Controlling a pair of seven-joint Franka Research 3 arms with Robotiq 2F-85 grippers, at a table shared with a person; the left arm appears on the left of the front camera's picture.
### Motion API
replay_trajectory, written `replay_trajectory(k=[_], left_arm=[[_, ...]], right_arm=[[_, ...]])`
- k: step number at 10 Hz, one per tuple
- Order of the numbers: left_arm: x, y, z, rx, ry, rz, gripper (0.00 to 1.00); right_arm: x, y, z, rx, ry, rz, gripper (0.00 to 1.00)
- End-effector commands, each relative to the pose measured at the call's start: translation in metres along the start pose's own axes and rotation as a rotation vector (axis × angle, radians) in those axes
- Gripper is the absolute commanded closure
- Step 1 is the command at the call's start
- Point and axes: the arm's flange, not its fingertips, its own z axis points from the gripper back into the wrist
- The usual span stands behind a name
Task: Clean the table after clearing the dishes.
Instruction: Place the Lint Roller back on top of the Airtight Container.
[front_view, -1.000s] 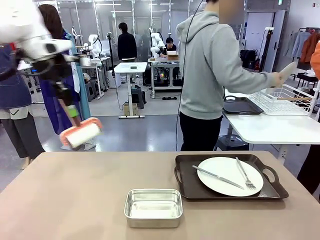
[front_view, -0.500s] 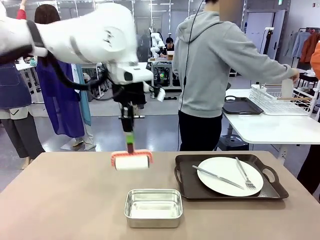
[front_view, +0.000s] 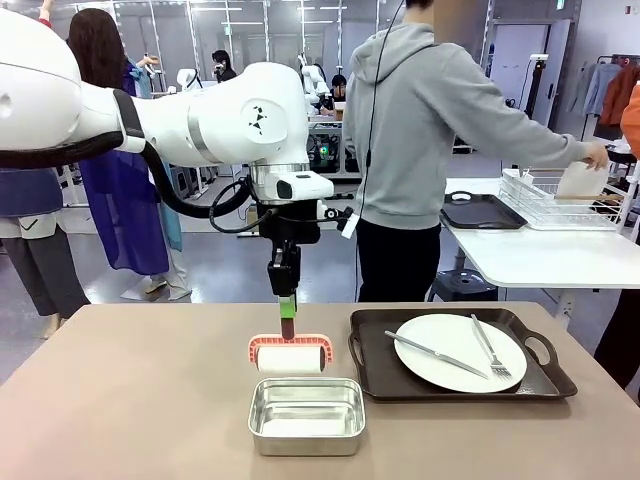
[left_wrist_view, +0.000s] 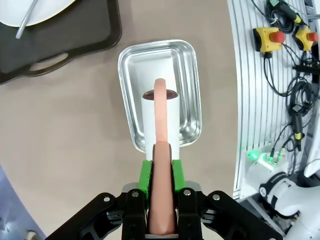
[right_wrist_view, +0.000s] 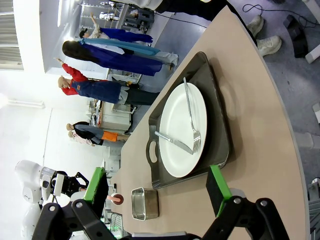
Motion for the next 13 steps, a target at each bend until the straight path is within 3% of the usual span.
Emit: replay_trajectory(k=[1,4,7,13], left_arm=[[-0.003,-0.008,0.006,0.016,0.015,0.003,0.80],[0.000,-0.001,0.003,0.006,0.001,-0.001,0.80],[0.035,0.014,-0.030,-0.032,0.003,0.070,0.80],[0.026,0.057,-0.072,-0.126,0.029,0.095,0.80]], right_arm=[[-0.002,0.002,0.002,0.013,-0.006,0.000,0.00],[-0.002,0.002,0.002,0.013,-0.006,0.000,0.00],[-0.002,0.002,0.002,0.013,-0.006,0.000,0.00],[-0.002,0.002,0.002,0.013,-0.006,0.000,0.00]])
